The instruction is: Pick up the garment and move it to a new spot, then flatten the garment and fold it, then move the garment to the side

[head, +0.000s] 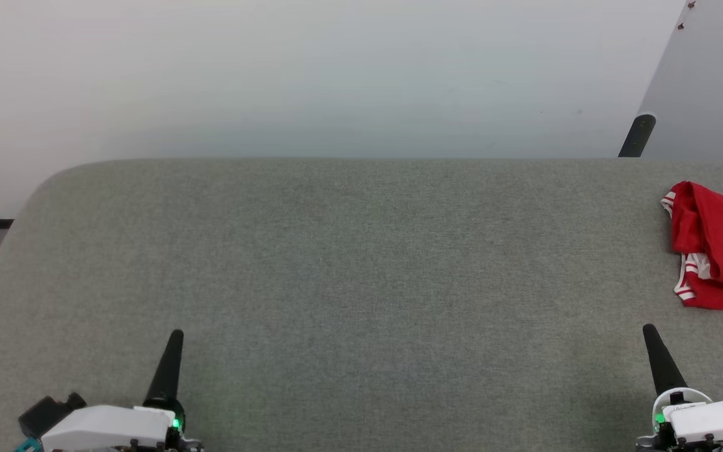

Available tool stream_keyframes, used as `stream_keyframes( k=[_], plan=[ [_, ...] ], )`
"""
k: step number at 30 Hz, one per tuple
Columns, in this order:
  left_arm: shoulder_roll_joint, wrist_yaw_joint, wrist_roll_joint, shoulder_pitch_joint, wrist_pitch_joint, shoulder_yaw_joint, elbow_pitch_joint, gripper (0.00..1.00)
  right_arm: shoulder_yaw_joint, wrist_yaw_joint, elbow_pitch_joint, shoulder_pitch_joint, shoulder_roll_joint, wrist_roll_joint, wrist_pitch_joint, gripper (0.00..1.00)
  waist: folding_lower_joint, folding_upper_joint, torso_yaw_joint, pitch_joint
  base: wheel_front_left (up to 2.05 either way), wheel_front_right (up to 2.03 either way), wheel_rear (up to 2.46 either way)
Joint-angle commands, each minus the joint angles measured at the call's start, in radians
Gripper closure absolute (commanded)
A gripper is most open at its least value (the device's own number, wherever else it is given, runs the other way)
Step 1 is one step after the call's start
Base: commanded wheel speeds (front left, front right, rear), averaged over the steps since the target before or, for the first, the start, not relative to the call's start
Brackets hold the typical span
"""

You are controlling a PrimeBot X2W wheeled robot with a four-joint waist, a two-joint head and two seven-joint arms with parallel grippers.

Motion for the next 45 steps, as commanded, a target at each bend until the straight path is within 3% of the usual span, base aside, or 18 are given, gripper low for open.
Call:
stream_keyframes(
  k=[1,45],
  plan=[
    [-0.002,0.0,-0.023,-0.018,0.007,0.007,-0.004,1.0,-0.006,0.0,-0.002,-0.022,0.002,0.035,0.007,1.0,0.0,0.0,-0.001,0.001,0.0,0.0,0.0],
    [-0.057,0.0,-0.264,-0.053,0.085,0.033,0.002,1.0,-0.016,0.0,0.021,-0.062,0.022,0.359,0.085,1.0,0.0,0.0,-0.031,0.014,0.0,0.0,0.0]
  ],
)
